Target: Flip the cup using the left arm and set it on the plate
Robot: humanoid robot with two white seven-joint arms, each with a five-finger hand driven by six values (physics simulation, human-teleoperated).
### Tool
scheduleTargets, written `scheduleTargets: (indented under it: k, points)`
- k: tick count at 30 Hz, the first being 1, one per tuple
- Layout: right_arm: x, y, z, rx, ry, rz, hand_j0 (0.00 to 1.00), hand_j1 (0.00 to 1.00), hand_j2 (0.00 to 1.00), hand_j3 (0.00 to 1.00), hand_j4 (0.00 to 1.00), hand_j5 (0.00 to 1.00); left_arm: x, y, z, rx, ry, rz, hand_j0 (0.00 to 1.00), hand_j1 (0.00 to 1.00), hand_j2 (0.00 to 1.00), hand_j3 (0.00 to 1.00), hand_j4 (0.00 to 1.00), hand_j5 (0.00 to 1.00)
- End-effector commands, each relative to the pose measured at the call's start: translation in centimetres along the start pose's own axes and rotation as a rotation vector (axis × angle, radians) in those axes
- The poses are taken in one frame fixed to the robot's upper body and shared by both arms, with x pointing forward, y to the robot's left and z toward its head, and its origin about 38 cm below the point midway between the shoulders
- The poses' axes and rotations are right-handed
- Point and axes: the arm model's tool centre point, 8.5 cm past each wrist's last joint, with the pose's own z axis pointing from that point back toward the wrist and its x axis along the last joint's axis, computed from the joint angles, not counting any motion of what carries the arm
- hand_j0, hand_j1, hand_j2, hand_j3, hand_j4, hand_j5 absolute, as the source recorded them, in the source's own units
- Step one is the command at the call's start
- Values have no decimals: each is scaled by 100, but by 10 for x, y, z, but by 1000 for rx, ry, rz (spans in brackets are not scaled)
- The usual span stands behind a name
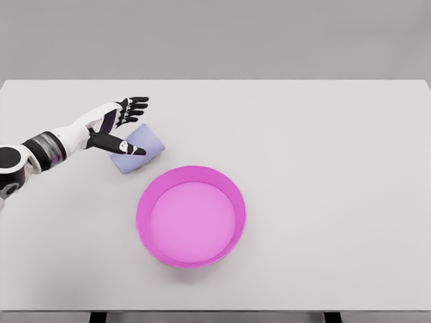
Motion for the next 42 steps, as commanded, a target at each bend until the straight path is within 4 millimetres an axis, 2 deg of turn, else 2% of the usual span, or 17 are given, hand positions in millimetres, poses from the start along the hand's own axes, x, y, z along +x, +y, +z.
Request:
scheduleTargets:
  k: [1, 7, 14, 20, 29, 38, 42]
  points:
    - [0, 0, 0, 0, -1, 0, 100, 100, 100, 100, 100, 100, 0, 1, 0, 2, 0, 2, 100, 100, 100, 100, 100, 100]
    - [0, 0, 0, 0, -1, 0, 100, 100, 100, 100, 100, 100, -6, 3, 2, 14, 53, 0, 100, 100, 100, 100, 100, 100]
    - [0, 0, 0, 0, -1, 0, 100, 100, 100, 100, 100, 100, -3, 0, -1, 10, 47, -46, 100, 100, 100, 100, 100, 100]
    - [0, 0, 0, 0, -1, 0, 100, 100, 100, 100, 100, 100, 16, -1, 3, 17, 4, -142, 100, 100, 100, 100, 100, 100]
    - [0, 0, 0, 0, 1, 0, 100, 100, 100, 100, 100, 100, -3, -3, 5, 32, 43, -116, 100, 100, 100, 100, 100, 100]
    - [0, 0, 0, 0, -1, 0, 100, 100, 100, 100, 100, 100, -5, 0, 4, 41, 51, -113, 100, 100, 100, 100, 100, 100]
    - [-1, 0, 0, 0, 3, 0, 100, 100, 100, 100, 100, 100, -12, 2, 5, 49, 79, -108, 100, 100, 100, 100, 100, 100]
